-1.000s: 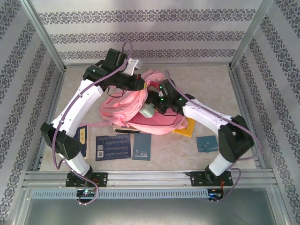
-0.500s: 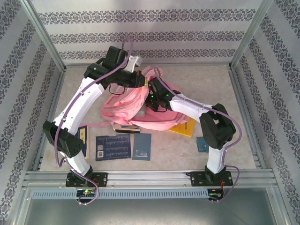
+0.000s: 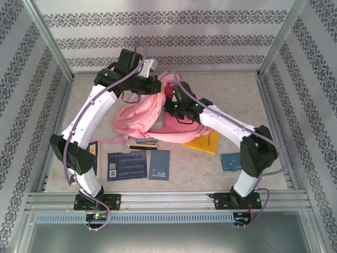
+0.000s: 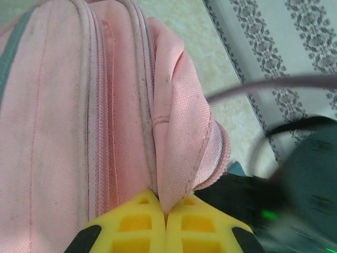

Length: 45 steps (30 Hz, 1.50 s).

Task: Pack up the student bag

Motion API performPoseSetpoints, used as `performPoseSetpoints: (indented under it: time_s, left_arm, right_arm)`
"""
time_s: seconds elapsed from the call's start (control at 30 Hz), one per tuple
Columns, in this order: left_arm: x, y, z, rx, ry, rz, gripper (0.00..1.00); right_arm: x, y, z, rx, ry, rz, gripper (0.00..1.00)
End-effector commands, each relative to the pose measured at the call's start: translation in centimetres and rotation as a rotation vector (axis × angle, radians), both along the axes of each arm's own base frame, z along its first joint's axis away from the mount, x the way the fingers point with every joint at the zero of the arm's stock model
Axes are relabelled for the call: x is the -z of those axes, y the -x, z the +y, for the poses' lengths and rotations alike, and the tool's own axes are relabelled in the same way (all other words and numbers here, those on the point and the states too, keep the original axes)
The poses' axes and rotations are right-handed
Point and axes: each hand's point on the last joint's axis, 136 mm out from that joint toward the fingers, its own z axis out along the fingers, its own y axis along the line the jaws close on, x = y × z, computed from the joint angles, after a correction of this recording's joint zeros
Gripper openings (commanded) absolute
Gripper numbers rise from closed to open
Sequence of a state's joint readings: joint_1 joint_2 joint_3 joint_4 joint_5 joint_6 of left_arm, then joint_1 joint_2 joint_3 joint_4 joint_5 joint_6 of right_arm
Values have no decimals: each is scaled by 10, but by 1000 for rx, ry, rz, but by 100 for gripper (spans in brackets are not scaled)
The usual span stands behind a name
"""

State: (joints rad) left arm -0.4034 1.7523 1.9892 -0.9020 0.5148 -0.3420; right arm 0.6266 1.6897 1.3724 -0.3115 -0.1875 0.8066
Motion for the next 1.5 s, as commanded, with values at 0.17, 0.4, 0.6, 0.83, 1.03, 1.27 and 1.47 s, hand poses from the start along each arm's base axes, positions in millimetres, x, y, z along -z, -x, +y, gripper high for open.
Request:
performPoseSetpoints:
  time_s: [0.17,0.4,0.6,0.83,1.03,1.27,1.47]
  left_arm:
    - [-46,-52,49,-224,27,-154,0]
    - [-36,-84,65,-315,48,-122,0]
    - [-28,-103,63,-327,56,-107,0]
    - [-19,-117,65,-348,76,-78,0]
    - [-4,-117,58,-333,102,-26,0]
    - [3,-112,57,-325,104,0,0]
    - [3,-106,58,-321,100,3,0]
  right_arm:
    - [-57,58,-32,-132,142,-229,98]
    - [-32,120,-39,-293,319,-223,98]
    - [-6,143,-41,-350,472,-204,98]
    - [44,183,-5,-536,608,-128,98]
    - [101,193,17,-539,783,-34,98]
    - [133,188,40,-522,891,-42,98]
    - [160,193,46,-558,925,-9,98]
